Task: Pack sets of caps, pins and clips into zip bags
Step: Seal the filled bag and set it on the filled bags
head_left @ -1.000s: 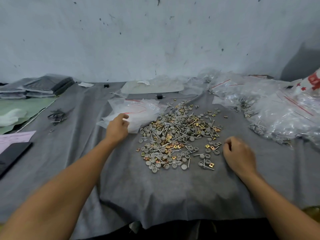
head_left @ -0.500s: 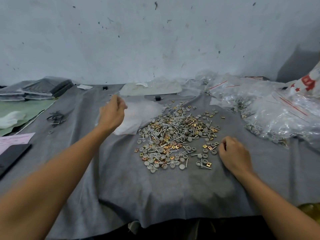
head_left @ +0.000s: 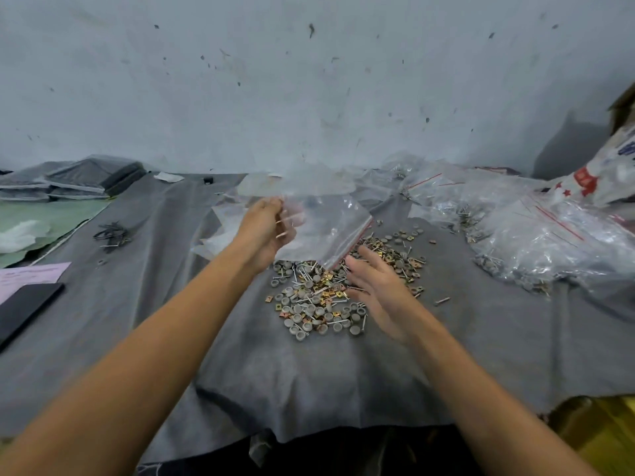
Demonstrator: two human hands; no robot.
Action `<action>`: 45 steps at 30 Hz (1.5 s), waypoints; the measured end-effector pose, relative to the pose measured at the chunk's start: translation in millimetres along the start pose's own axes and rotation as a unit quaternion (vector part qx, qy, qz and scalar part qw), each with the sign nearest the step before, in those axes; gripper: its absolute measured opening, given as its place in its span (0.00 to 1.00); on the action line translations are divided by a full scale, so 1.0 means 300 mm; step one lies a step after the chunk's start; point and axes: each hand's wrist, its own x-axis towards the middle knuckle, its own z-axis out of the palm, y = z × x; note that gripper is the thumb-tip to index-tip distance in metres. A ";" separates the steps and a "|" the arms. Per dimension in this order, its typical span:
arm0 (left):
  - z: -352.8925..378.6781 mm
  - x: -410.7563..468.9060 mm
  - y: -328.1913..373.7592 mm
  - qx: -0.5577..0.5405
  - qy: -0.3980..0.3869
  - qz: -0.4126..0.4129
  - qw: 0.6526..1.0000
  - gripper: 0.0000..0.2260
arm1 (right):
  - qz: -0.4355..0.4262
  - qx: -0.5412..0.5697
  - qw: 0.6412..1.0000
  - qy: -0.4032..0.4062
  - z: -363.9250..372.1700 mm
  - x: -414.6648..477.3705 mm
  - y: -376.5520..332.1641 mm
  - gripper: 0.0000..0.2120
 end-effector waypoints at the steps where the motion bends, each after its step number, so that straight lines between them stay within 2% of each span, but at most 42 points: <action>1: -0.008 -0.013 -0.026 -0.010 0.014 -0.014 1.000 0.07 | -0.003 0.044 0.999 0.006 0.010 0.007 -0.006 0.31; 3: -0.028 -0.034 -0.084 -0.017 0.047 -0.036 0.998 0.07 | -0.010 0.085 0.995 0.050 0.023 0.007 -0.007 0.15; 6: -0.064 -0.058 -0.167 -0.030 0.092 -0.070 0.993 0.06 | 0.008 0.079 0.994 0.068 0.030 0.005 0.020 0.08; 8: -0.077 -0.064 -0.214 -0.013 0.126 -0.085 0.988 0.06 | 0.017 0.054 0.998 0.027 0.036 -0.006 0.038 0.10; 10: -0.089 -0.065 -0.263 0.065 0.167 -0.077 0.981 0.08 | 0.029 -0.006 1.000 -0.006 0.036 -0.013 0.054 0.16; 14: -0.102 -0.051 -0.295 0.230 0.182 -0.058 0.954 0.06 | -0.006 -0.139 0.990 0.013 0.036 -0.010 0.048 0.23; 15: -0.097 -0.053 -0.283 0.260 0.182 -0.053 0.947 0.08 | -0.027 -0.165 0.986 0.018 0.031 -0.004 0.042 0.24; 17: -0.078 -0.068 -0.255 0.320 0.163 -0.035 0.933 0.19 | -0.058 -0.211 0.976 0.013 0.024 0.006 0.024 0.26; 19: -0.050 -0.093 -0.228 0.445 0.156 0.009 0.882 0.26 | -0.102 -0.276 0.956 0.014 0.024 0.012 0.011 0.23; 21: -0.021 -0.126 -0.200 0.543 0.161 0.103 0.818 0.27 | -0.162 -0.369 0.914 0.050 0.027 0.016 0.001 0.15; 22: -0.006 -0.143 -0.177 0.548 0.135 0.142 0.813 0.23 | -0.186 -0.406 0.892 0.069 0.030 0.018 -0.005 0.12; 23: 0.007 -0.156 -0.154 0.524 0.080 0.157 0.833 0.20 | -0.205 -0.434 0.873 0.085 0.032 0.019 -0.011 0.10; 25: 0.029 -0.191 -0.117 0.443 -0.071 0.098 0.888 0.19 | -0.240 -0.479 0.838 0.100 0.035 0.024 -0.019 0.09; 26: 0.036 -0.207 -0.105 0.424 -0.128 0.066 0.894 0.20 | -0.257 -0.500 0.822 0.095 0.040 0.023 -0.026 0.09; 27: 0.039 -0.211 -0.098 0.419 -0.152 0.049 0.894 0.19 | -0.272 -0.516 0.808 0.083 0.045 0.020 -0.033 0.08; 31: 0.022 -0.186 -0.091 0.370 -0.119 0.011 0.921 0.07 | -0.296 -0.569 0.766 0.036 0.051 0.010 -0.076 0.10; 34: 0.008 -0.172 -0.069 0.400 -0.087 0.001 0.912 0.08 | -0.281 -0.628 0.726 -0.029 0.059 0.002 -0.125 0.08; 39: 0.022 -0.184 -0.020 0.427 -0.147 0.022 0.892 0.07 | -0.221 -0.700 0.670 -0.112 0.080 -0.009 -0.243 0.09; 40: 0.024 -0.181 -0.023 0.445 -0.136 0.035 0.884 0.06 | -0.207 -0.717 0.655 -0.117 0.079 -0.007 -0.263 0.08; 41: 0.025 -0.174 -0.028 0.500 -0.108 0.059 0.857 0.05 | -0.193 -0.733 0.642 -0.119 0.077 -0.008 -0.280 0.08; 43: 0.025 -0.161 -0.035 0.659 -0.016 0.128 0.741 0.05 | -0.171 -0.749 0.628 -0.120 0.066 -0.014 -0.305 0.15; 44: 0.025 -0.161 -0.037 0.691 0.007 0.149 0.707 0.06 | -0.175 -0.750 0.627 -0.118 0.064 -0.019 -0.314 0.17; 45: 0.028 -0.163 -0.035 0.688 -0.006 0.141 0.712 0.06 | -0.185 -0.747 0.628 -0.113 0.065 -0.025 -0.321 0.20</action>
